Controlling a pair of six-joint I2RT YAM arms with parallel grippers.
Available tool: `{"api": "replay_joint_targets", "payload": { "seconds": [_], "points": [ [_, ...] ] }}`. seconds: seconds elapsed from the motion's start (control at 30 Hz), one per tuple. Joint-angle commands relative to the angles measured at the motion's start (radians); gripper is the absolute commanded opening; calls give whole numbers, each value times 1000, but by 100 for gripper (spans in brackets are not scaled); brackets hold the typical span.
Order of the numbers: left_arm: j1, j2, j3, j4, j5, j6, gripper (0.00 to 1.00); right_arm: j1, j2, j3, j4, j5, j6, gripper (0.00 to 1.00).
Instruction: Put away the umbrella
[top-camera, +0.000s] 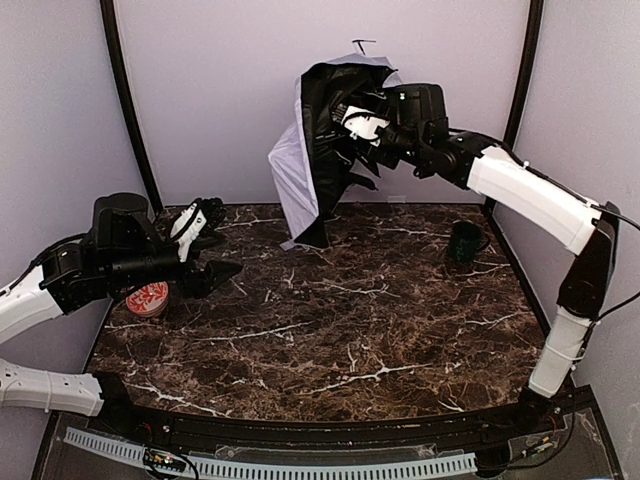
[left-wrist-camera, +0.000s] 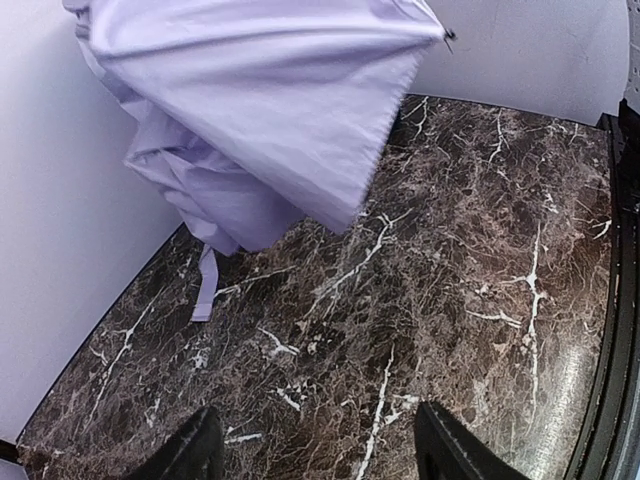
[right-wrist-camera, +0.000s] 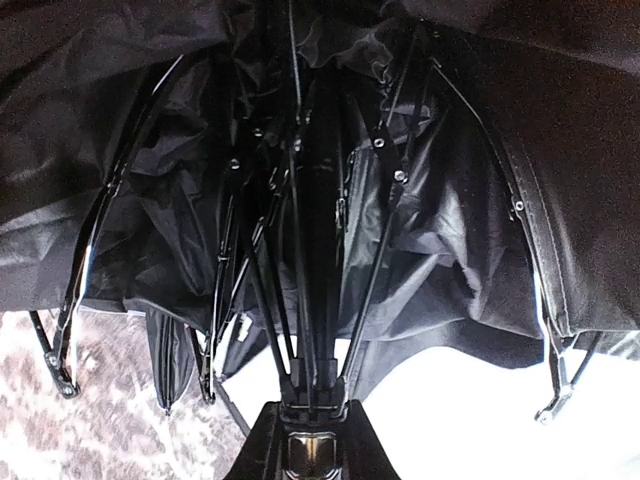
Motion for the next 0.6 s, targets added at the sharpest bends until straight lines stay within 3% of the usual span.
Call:
{"api": "replay_joint_targets", "payload": {
  "seconds": [0.0, 0.17, 0.43, 0.57],
  "points": [
    [-5, -40, -21, -4, -13, -15, 68, 42, -78, -111, -47, -121, -53, 0],
    [-5, -33, -36, -12, -29, -33, 72, 121, -103, -332, -132, -267, -26, 0],
    [-5, 6, -85, -36, -34, -82, 79, 247, -6, -580, 23, -430, 140, 1],
    [-5, 51, -92, -48, -25, -110, 81, 270, 29, -598, 29, -454, 210, 16]
  ]
}}
